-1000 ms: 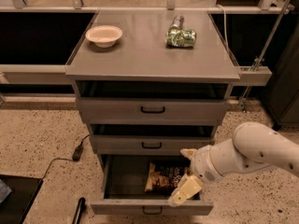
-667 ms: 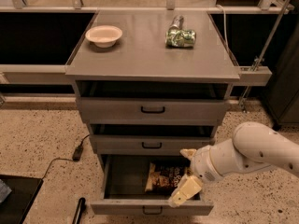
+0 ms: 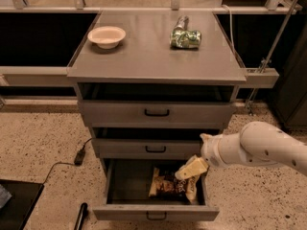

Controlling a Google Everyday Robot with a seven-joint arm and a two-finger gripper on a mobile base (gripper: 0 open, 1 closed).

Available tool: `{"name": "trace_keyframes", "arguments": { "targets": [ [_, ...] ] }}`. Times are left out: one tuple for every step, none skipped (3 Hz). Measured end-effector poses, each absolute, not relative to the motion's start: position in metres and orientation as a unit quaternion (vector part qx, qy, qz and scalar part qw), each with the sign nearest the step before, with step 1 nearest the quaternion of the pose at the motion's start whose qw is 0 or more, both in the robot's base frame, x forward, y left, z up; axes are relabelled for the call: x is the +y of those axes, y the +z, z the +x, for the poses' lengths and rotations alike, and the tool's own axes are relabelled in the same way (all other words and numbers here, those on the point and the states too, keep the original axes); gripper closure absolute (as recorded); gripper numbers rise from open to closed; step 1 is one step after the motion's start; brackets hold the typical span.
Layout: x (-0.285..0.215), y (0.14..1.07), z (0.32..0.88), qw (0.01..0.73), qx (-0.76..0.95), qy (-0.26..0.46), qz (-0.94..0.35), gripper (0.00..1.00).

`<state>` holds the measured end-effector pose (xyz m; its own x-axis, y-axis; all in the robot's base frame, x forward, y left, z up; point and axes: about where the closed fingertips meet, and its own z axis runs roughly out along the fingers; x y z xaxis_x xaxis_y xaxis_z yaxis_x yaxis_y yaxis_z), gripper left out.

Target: Pick brown chip bag from bottom drawer and place on counter

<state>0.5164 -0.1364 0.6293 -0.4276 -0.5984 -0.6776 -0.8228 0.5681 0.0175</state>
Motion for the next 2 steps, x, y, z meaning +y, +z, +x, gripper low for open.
{"name": "trace_keyframes", "arguments": {
  "targets": [
    [-0.159,0.645,0.554,0.367,0.842,0.108,-0.381,0.00],
    [-0.166,0.654,0.571,0.395,0.839,0.087,-0.363,0.00]
  ]
}}
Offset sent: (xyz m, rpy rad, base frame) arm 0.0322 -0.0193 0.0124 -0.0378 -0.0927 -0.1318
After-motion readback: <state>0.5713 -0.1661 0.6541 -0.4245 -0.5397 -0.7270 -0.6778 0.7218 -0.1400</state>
